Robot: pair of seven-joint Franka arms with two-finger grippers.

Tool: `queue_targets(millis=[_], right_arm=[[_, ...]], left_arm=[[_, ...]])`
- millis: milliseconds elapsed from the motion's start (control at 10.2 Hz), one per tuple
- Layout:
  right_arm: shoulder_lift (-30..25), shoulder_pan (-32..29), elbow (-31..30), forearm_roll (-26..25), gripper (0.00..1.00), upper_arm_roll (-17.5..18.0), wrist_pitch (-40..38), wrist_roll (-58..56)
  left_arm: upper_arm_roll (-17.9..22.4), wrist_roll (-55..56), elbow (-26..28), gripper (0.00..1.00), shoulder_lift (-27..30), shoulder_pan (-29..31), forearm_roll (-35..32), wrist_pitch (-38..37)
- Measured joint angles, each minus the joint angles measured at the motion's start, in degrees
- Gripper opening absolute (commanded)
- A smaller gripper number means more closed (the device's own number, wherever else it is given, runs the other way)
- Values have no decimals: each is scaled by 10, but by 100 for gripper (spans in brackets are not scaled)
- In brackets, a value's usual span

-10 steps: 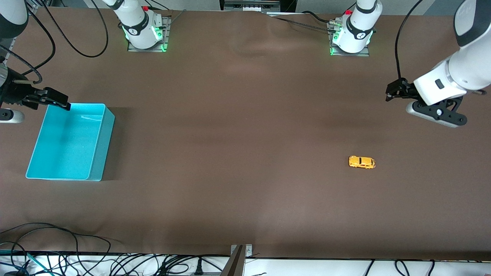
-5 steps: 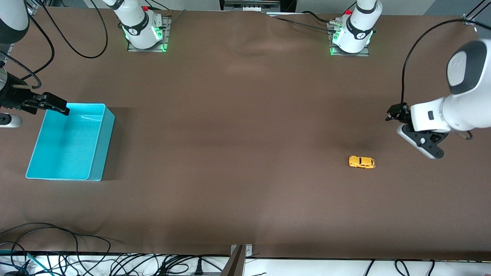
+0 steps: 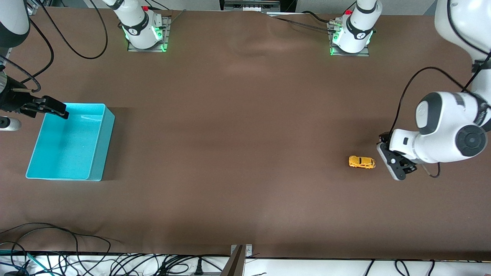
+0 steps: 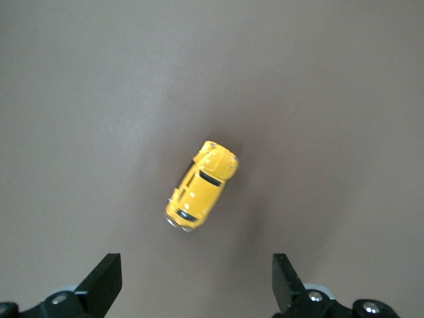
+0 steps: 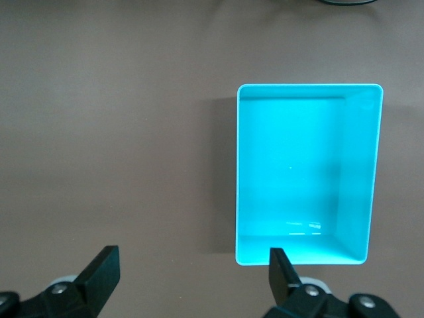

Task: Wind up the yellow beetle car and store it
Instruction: 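Lower the left gripper onto the yellow beetle car and grasp it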

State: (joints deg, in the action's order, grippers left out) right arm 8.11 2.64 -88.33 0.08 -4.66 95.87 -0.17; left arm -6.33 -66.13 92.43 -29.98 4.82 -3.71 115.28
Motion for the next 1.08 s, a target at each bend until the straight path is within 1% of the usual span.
queue_targets(millis=[196,393,491,688,786,884,982,1080], right_arm=[[5,0,0,0,100,0,2,0],[10,0,0,0,100,0,4,0],[11,0,0,0,100,0,4,0],[11,0,0,0,100,0,4,0],[11,0,0,0,100,0,4,0],[11,0,0,0,100,0,4,0],[11,-1,0,0,100,-1,4,0],[11,-2,0,0,100,-2,4,0]], left_arm=[[0,-105,44,100,-24,0,-9,113],[0,-147,100,100,-33,0,-9,196],[0,-154,123,100,-34,0,-9,224],[0,-161,144,100,-37,0,-9,241],[0,-162,150,95,-39,0,-9,241],[0,-163,156,76,-39,0,-9,242],[0,-164,159,60,-40,0,-9,242],[-1,-164,159,38,-41,0,-9,243]])
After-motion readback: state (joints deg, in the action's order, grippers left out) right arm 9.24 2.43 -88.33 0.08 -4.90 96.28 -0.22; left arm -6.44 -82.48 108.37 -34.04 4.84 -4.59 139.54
